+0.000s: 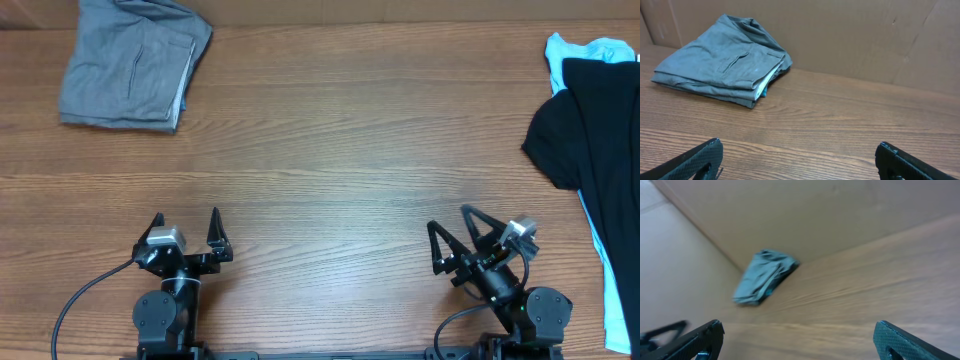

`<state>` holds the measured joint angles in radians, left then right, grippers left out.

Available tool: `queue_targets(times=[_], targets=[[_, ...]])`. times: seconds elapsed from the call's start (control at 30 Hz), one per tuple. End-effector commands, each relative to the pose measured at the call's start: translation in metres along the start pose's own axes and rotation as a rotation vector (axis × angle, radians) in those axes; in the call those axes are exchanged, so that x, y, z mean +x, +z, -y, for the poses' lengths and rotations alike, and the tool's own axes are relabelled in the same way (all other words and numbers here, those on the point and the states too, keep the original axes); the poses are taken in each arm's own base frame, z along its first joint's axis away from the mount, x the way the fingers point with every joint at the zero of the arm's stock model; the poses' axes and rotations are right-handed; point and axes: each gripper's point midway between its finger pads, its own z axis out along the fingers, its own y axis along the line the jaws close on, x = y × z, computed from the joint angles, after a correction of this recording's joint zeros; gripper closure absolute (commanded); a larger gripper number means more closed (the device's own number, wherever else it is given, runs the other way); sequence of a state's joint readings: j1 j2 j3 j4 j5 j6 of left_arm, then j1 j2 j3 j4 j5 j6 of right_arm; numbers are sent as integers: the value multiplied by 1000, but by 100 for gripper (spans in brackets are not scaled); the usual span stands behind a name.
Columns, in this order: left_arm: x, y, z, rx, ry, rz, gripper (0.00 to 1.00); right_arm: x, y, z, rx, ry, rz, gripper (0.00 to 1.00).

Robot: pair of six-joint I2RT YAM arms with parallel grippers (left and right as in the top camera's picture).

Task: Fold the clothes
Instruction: 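Reach the right gripper to the black t-shirt pile and grasp it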

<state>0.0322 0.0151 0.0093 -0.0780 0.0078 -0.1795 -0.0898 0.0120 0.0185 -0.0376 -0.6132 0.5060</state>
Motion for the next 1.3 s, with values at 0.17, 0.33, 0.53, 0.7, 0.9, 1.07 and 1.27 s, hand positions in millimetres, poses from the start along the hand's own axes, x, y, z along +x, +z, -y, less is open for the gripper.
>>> queue_targets(times=[0.17, 0.33, 0.53, 0.7, 0.9, 1.07, 1.27], targets=[[0, 0, 3, 14, 16, 4, 0, -4, -3, -35, -179, 126, -18, 0], [0, 0, 3, 14, 16, 5, 0, -36, -7, -46, -175, 56, 90, 0], [0, 0, 3, 14, 16, 4, 0, -90, -11, -44, -27, -85, 246, 0], [0, 0, 3, 14, 17, 5, 0, -123, 8, -27, 147, -166, 172, 0], [0, 0, 3, 14, 16, 4, 0, -162, 48, 27, 443, -163, -20, 0], [0, 0, 3, 14, 17, 5, 0, -174, 79, 90, 673, -143, -303, 0], [0, 0, 3, 14, 17, 5, 0, -170, 84, 167, 868, 1, -533, 0]])
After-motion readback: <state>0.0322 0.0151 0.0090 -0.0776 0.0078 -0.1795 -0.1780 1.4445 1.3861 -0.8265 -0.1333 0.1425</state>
